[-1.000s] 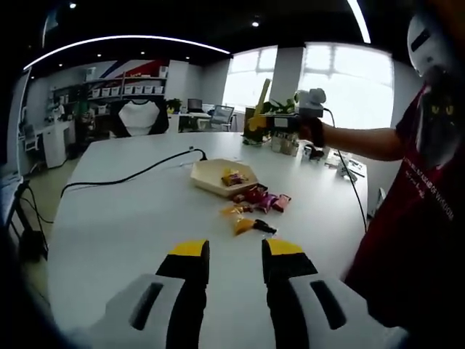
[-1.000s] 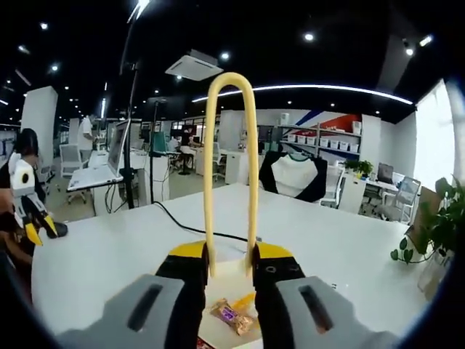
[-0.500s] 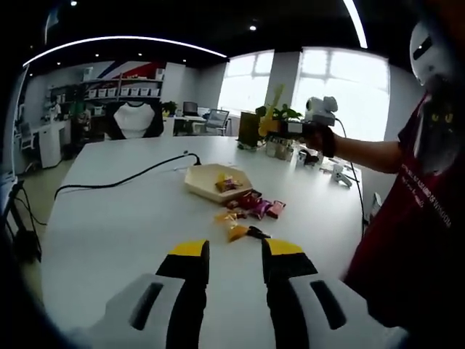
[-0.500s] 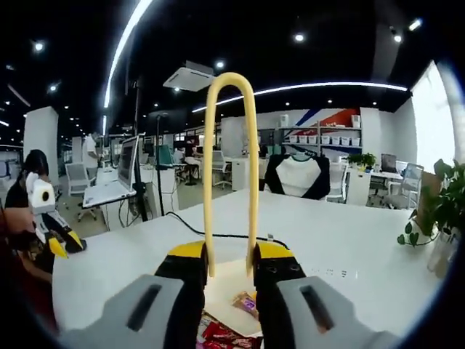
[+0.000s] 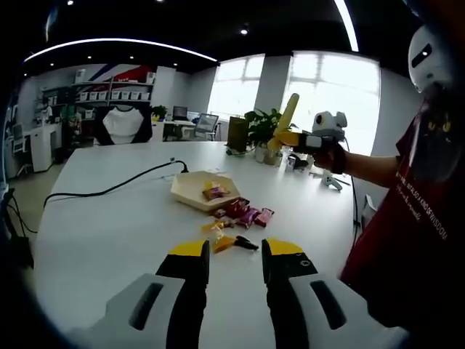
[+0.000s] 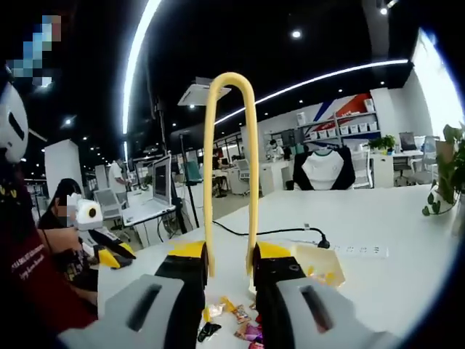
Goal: Place the target food into the container with the food tongs after gripping and lifting it, then release it inside without dropping or visibly crushing the food.
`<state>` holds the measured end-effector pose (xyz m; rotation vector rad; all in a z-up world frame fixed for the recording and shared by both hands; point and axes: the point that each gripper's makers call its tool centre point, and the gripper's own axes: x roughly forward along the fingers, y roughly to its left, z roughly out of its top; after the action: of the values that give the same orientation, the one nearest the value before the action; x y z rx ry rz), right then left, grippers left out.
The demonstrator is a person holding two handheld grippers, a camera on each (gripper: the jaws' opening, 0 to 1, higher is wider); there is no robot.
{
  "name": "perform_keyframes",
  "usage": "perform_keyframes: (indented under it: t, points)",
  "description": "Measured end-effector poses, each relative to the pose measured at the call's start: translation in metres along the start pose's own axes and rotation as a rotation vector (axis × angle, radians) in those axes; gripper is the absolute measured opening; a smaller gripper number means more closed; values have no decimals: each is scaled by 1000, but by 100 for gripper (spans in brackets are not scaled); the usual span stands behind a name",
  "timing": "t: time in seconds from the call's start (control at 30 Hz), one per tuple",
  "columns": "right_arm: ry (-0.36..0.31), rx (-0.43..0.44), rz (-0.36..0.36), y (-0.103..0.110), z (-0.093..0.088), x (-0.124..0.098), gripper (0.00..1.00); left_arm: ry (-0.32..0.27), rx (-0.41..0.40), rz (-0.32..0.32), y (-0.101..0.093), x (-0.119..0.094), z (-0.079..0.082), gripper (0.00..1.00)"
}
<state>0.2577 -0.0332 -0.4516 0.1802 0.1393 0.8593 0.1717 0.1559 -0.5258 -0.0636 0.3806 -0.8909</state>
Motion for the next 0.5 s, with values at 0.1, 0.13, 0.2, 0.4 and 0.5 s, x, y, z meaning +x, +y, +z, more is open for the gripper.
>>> perform_keyframes:
  t: [0.1,0.13,0.2,0.4,0.5]
  points:
    - [-13,13,23,9,2,-6,21,-10,18,-12,-3,2,9,31]
    - [-20,3,30,14,3,-8,21,-15,24,-18,-4,3,12,31]
    - [-31,11,57,23,5,-10,21,-33,29,-35,-8,6,20,31]
    - [-68,52,109,50,13,-16,22,-72,25,-92,-20,15,36,31]
    - [-134,96,167,78,27,-17,22,-90,85,-121,-31,20,51,30]
